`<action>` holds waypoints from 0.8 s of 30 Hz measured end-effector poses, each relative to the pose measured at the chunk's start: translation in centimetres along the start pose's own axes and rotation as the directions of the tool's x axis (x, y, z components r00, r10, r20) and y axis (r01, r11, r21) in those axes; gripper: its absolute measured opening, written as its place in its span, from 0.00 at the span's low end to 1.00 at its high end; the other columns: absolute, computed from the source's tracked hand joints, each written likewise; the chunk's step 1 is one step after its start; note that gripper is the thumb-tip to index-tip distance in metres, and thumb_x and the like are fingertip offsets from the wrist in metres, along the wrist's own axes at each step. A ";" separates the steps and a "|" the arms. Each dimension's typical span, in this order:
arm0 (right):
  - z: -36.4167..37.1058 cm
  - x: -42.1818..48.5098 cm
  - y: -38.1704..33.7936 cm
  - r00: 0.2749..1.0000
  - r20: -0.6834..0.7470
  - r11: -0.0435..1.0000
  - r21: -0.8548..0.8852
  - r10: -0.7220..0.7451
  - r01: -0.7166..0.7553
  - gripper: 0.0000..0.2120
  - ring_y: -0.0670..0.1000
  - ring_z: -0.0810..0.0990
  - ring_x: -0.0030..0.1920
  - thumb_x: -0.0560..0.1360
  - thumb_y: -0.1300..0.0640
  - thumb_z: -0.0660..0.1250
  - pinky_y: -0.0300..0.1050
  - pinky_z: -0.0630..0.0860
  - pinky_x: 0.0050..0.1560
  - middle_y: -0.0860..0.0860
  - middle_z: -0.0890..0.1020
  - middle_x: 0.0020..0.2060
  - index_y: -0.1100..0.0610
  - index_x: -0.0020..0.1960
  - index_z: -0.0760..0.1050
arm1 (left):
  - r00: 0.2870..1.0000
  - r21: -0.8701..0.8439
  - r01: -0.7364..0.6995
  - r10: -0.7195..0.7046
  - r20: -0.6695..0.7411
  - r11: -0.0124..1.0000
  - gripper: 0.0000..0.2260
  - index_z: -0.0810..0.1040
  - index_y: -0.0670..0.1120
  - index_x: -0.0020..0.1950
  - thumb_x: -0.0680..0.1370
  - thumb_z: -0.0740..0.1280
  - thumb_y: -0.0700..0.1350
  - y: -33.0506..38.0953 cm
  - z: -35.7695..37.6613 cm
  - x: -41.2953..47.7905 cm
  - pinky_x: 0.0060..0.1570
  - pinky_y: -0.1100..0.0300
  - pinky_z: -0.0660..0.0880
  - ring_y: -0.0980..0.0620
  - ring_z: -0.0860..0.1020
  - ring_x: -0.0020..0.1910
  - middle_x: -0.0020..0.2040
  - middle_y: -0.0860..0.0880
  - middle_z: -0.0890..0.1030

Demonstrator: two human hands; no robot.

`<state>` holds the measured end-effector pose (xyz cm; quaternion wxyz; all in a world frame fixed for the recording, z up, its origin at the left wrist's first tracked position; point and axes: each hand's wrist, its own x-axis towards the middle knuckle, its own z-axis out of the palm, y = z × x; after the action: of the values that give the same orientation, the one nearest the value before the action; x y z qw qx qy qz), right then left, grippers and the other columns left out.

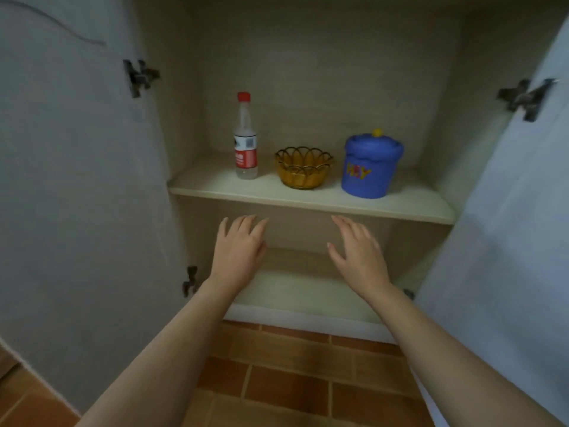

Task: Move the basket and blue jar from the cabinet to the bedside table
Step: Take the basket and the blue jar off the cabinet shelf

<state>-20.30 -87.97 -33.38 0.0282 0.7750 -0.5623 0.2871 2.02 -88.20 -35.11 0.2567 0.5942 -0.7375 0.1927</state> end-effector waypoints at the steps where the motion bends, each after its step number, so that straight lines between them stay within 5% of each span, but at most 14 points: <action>1: -0.4 -0.4 1.0 1.000 -0.007 0.999 -0.026 0.018 -0.018 0.25 0.55 0.67 0.68 0.76 0.55 0.62 0.51 0.62 0.67 0.55 0.70 0.67 0.58 0.71 0.63 | 1.000 -0.012 -0.021 0.021 0.013 1.000 0.22 0.74 0.43 0.62 0.68 0.71 0.40 0.8 0.4 0.4 0.60 0.39 0.66 0.41 0.75 0.59 0.58 0.40 0.78; 9: -3.7 -3.0 6.9 0.989 -0.040 0.985 -0.095 0.141 -0.144 0.27 0.59 0.69 0.66 0.73 0.53 0.67 0.54 0.66 0.64 0.58 0.73 0.64 0.60 0.68 0.66 | 0.994 -0.069 -0.064 0.069 0.079 0.996 0.20 0.74 0.44 0.63 0.71 0.70 0.43 5.7 2.4 2.5 0.62 0.39 0.65 0.41 0.74 0.60 0.60 0.40 0.77; 16: -6.3 -1.7 9.0 0.973 -0.029 0.973 0.023 0.229 -0.228 0.32 0.57 0.64 0.68 0.73 0.48 0.66 0.51 0.63 0.67 0.56 0.68 0.69 0.57 0.72 0.58 | 0.998 -0.090 -0.016 0.022 0.066 0.996 0.20 0.71 0.45 0.66 0.74 0.67 0.44 7.7 1.8 5.6 0.63 0.43 0.62 0.42 0.70 0.63 0.64 0.41 0.74; 24: -2.8 5.6 11.5 0.930 -0.034 0.908 0.235 0.365 -0.348 0.40 0.58 0.64 0.69 0.69 0.53 0.73 0.47 0.60 0.68 0.61 0.65 0.68 0.63 0.72 0.55 | 0.994 -0.062 0.077 -0.073 0.076 0.995 0.24 0.63 0.46 0.71 0.76 0.64 0.48 5.1 5.7 11.4 0.66 0.44 0.62 0.41 0.64 0.68 0.71 0.39 0.65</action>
<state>-30.51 -95.97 -31.59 -0.0909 0.6457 -0.6567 0.3789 -5.66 -99.36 -32.61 0.2553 0.6196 -0.7295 0.1368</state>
